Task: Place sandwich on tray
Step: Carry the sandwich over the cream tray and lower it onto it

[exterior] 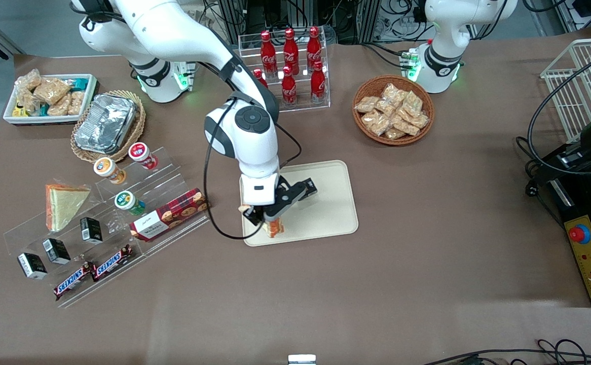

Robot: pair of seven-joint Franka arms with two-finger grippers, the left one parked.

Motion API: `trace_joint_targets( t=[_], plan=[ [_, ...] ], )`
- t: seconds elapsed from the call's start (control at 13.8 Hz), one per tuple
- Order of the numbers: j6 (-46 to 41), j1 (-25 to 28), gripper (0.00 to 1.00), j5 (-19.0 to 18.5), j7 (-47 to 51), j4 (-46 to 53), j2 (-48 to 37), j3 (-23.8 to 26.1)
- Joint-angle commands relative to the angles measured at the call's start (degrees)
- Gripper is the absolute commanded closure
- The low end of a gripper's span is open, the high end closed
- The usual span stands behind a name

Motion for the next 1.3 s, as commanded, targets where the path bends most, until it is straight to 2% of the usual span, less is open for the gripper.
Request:
trace_joint_targets(
  t=[0.0, 0.58, 0.72, 1.23],
  plan=[
    [0.8, -0.8, 1.0, 6.2, -11.3, 0.1, 0.8, 1.2],
    [1.3, -1.7, 1.0, 24.9, -46.6, 0.3, 5.1, 1.1],
    [3.5, -1.8, 1.0, 26.3, -51.5, 0.4, 6.0, 1.2],
    [13.5, -0.8, 1.0, 26.4, -52.0, 0.8, 11.6, 2.6]
  ],
)
